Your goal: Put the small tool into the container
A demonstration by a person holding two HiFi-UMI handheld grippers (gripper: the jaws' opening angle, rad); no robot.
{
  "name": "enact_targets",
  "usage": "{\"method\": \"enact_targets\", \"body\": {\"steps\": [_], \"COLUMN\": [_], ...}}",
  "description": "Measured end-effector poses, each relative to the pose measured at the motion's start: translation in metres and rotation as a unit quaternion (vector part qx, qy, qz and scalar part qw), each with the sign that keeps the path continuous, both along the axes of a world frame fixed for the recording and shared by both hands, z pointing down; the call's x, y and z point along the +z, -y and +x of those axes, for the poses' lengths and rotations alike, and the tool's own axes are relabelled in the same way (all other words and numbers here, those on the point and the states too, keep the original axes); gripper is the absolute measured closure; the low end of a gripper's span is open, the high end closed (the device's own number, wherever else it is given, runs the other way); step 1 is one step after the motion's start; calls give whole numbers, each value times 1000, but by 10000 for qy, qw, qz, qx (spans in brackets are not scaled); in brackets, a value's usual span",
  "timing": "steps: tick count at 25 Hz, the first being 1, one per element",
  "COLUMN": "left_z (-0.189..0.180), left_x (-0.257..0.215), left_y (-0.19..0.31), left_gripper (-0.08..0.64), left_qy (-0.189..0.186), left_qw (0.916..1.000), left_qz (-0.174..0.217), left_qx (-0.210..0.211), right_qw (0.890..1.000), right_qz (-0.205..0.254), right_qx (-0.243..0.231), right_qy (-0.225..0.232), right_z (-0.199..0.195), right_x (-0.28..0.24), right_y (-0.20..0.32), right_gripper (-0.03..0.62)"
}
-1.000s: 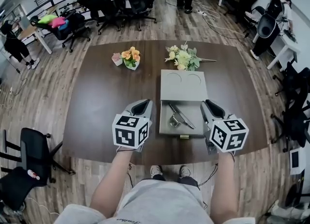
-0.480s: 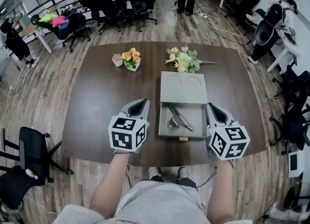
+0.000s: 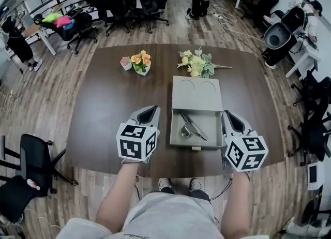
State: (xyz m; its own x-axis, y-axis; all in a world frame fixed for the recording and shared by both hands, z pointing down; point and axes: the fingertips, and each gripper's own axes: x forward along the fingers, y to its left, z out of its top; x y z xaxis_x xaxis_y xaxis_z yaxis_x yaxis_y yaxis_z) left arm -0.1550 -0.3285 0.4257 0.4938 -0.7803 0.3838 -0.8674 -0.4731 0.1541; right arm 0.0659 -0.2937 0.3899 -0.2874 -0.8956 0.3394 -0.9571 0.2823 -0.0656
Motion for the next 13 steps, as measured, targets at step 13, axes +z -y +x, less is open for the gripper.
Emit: {"method": "enact_targets", "body": {"steps": [13], "left_z": [2], "left_x": [7], "left_y": [0], "left_gripper": [561], "left_qy": [-17], "left_qw": [10000], "left_qz": [-63], "left_qx": [39], "right_qw": [10000], "right_qz": [-5], "right_qx": [-19], "right_qy": [64], "right_z": [-3], "right_x": [2], "right_y": [2], "right_gripper": [588]}}
